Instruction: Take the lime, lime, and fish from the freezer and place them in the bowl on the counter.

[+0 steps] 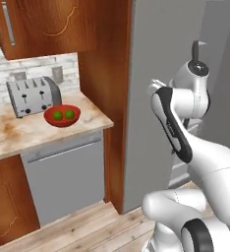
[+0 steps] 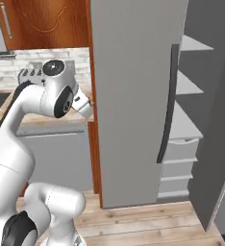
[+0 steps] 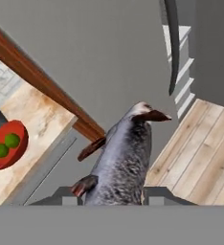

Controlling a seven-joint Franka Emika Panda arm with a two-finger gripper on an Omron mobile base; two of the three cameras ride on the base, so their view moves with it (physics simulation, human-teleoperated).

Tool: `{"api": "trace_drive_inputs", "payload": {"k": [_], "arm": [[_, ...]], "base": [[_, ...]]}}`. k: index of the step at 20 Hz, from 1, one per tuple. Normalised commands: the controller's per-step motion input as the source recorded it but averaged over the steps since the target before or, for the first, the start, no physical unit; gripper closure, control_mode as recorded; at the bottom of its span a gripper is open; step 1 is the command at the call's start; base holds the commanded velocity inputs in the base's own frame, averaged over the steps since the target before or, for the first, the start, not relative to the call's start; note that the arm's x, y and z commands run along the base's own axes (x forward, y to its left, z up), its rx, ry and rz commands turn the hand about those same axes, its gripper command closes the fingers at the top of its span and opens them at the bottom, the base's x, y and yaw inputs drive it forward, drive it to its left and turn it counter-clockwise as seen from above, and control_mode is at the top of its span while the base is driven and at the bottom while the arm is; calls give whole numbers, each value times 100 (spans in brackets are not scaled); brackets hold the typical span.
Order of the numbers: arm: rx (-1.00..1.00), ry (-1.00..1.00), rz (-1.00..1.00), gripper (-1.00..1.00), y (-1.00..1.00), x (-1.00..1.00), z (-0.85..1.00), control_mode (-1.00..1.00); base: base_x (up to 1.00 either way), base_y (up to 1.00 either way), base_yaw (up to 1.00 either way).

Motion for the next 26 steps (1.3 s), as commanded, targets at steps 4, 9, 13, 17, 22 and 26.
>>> {"api": "trace_drive_inputs", "payload": {"k": [4,9,13,17,22,26], "arm": [[0,0,0,100,0,0,0,100],[0,0,0,100,0,0,0,100],[0,0,0,100,0,0,0,100],[0,0,0,100,0,0,0,100],[0,7,-1,100,24,19,-26,-100],[0,28,0,100,48,41,-96,-100]], "base": [[74,100,-19],[100,90,-17],[100,33,-13],[98,33,-9],[45,40,-4],[0,0,0]]}}
